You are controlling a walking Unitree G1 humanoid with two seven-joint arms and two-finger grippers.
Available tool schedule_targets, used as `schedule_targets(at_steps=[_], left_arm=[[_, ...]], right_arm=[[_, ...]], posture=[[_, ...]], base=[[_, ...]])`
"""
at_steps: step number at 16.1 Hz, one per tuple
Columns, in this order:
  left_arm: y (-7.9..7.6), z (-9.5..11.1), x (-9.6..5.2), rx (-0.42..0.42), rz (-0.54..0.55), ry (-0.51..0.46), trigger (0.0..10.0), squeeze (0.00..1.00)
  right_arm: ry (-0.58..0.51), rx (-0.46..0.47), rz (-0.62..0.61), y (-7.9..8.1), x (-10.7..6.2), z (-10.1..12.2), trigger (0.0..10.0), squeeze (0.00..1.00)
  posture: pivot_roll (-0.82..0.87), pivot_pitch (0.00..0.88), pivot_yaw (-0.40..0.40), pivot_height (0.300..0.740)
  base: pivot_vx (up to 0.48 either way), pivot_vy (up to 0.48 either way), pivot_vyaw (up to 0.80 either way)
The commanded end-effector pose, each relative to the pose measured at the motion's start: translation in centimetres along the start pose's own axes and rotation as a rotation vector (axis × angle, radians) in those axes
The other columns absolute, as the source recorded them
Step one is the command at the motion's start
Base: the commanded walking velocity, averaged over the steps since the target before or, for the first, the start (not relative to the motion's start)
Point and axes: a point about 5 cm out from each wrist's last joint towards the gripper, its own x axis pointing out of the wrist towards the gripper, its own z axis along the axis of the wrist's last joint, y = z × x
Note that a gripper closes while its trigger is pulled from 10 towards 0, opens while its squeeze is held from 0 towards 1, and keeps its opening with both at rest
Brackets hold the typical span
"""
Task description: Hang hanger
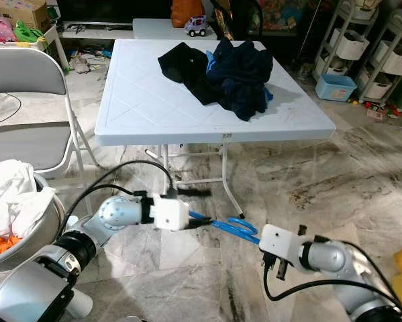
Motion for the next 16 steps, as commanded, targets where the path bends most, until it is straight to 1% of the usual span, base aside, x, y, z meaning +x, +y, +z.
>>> schedule_targets(at_steps=[1,2,3,4,5,6,7,8,9,10,11,12,13,14,15,16], left_arm=[[0.8,0.3,0.0,-0.033,0.095,-0.03,10.0,1.0],[1.0,0.0,-0.2,-0.073,0.156,-0.016,10.0,1.0],[1.0,-0.3,-0.2,-0.111,0.191,-0.004,10.0,1.0],[-0.1,-1.6,-0.4,-0.246,0.321,0.053,10.0,1.0],[-1.2,-2.4,-0.5,-0.347,0.401,0.091,10.0,1.0],[-1.6,-2.8,-0.5,-0.392,0.426,0.107,10.0,1.0],[-3.1,-3.9,-0.8,-0.526,0.534,0.176,10.0,1.0],[-4.0,-4.7,-1.0,-0.626,0.601,0.217,10.0,1.0],[-4.5,-5.1,-1.2,-0.654,0.628,0.252,10.0,1.0],[-5.2,-5.8,-1.6,-0.712,0.678,0.322,10.0,1.0],[-5.7,-6.3,-2.0,-0.731,0.709,0.382,10.0,0.47],[-5.8,-6.6,-2.2,-0.735,0.73,0.419,10.0,0.0],[-5.7,-6.8,-2.3,-0.776,0.733,0.421,10.0,0.0],[-5.5,-6.9,-2.4,-0.8,0.746,0.427,10.0,0.0],[-4.8,-6.8,-1.9,-0.848,0.75,0.409,10.0,0.0],[-4.2,-6.4,-1.4,-0.862,0.732,0.369,10.0,0.0]], right_arm=[[0.014,0.026,-0.064,-0.5,-0.1,-0.5,0.0,0.0],[0.019,0.056,-0.107,-0.6,0.0,-0.7,0.0,0.0],[0.018,0.075,-0.13,-0.7,0.0,-0.8,0.0,0.0],[0.004,0.227,-0.256,-0.1,0.6,-1.4,0.0,0.0],[-0.002,0.349,-0.344,0.6,1.0,-1.9,0.0,0.0],[-0.006,0.402,-0.385,0.9,1.1,-2.0,0.0,0.0],[-0.025,0.608,-0.475,2.2,1.7,-2.1,0.0,0.0],[-0.036,0.722,-0.516,3.1,2.1,-2.2,0.0,0.0],[-0.035,0.761,-0.534,3.6,2.2,-2.2,0.0,0.0],[-0.034,0.867,-0.601,4.3,2.3,-2.4,0.0,0.0],[-0.031,0.973,-0.662,5.1,2.3,-2.6,0.0,0.0],[-0.024,1.015,-0.692,5.6,2.3,-2.7,0.0,0.0],[-0.021,1.126,-0.732,6.6,2.5,-2.6,0.0,0.0],[-0.027,1.197,-0.765,7.1,2.6,-2.5,0.0,0.0],[-0.059,1.295,-0.877,7.4,2.0,-2.2,0.0,0.0],[-0.073,1.302,-0.901,7.5,1.9,-1.8,0.0,0.0]], posture=[[0.12,0.039,-0.085,0.74],[0.13,0.039,-0.085,0.74],[0.13,0.041,-0.089,0.74],[0.13,0.043,-0.105,0.74],[0.13,0.041,-0.109,0.74],[0.13,0.041,-0.11,0.74],[0.13,0.035,-0.114,0.74],[0.14,0.033,-0.115,0.74],[0.13,0.028,-0.113,0.74],[0.13,0.026,-0.112,0.74],[0.13,0.021,-0.111,0.74],[0.12,0.015,-0.109,0.74],[0.11,0.01,-0.104,0.74],[0.11,0.008,-0.102,0.74],[0.09,0.006,-0.096,0.74],[0.09,0.006,-0.093,0.74]], base=[[0.0,0.0,0.0],[0.0,0.0,0.0],[0.0,0.0,0.0],[0.0,0.0,0.0],[0.0,0.0,0.0],[0.0,0.0,0.0],[0.0,0.0,0.0],[0.0,0.0,0.0],[0.0,0.0,0.0],[0.0,0.0,0.0],[0.0,0.0,0.0],[0.0,0.0,0.0],[0.0,0.0,0.0],[0.0,0.0,0.0],[0.0,0.0,0.0],[0.0,0.0,0.0]])
